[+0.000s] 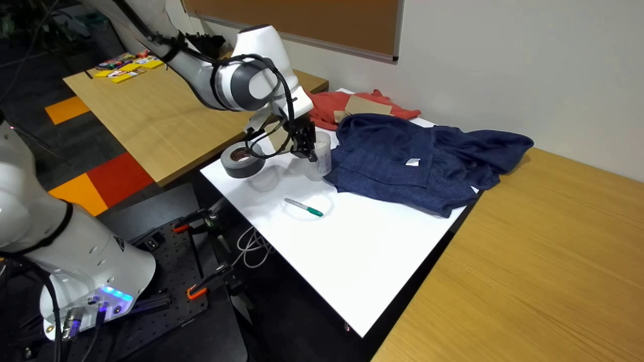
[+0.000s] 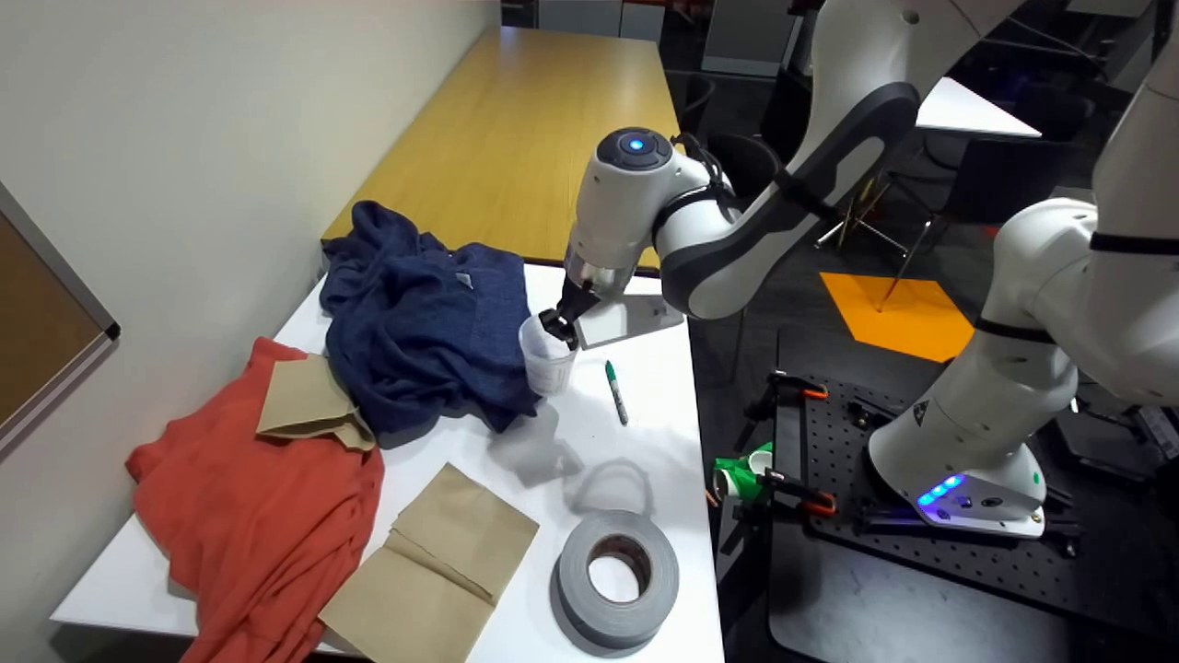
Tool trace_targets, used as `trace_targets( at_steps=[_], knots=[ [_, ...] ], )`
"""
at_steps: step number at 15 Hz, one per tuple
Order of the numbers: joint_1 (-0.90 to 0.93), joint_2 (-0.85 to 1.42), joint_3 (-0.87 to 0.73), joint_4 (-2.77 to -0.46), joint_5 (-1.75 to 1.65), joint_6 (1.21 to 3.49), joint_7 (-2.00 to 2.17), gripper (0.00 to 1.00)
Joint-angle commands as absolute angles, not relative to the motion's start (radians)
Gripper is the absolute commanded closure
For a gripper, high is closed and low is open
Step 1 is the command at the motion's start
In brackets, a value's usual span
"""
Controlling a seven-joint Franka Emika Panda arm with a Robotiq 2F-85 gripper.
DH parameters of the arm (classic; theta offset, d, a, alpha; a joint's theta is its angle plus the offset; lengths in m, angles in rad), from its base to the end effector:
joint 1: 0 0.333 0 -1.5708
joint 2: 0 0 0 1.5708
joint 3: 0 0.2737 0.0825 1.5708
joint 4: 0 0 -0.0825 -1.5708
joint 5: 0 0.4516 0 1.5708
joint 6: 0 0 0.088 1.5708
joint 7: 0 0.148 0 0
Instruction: Pick up the pen and place it in the clear cup. Remove the pen from the cup and move the cup to the right.
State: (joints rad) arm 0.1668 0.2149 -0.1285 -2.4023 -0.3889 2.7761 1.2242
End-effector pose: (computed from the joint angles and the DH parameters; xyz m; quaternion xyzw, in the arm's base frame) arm 0.5447 0.0272 0.1006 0.9086 -0.3990 0.1187 0.0328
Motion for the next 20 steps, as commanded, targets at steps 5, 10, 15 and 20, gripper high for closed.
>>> trace_targets(
  at_steps=[5,10,15,20],
  knots=[
    [0.122,0.092,-0.210,-2.431,-0.453,2.742,1.447,0.99],
    [0.042,0.075,-0.235,-2.429,-0.454,2.734,1.530,0.99],
    [-0.040,0.099,-0.252,-2.412,-0.408,2.736,1.526,0.99],
    [-0.092,0.136,-0.261,-2.402,-0.347,2.770,1.500,0.99]
  ],
)
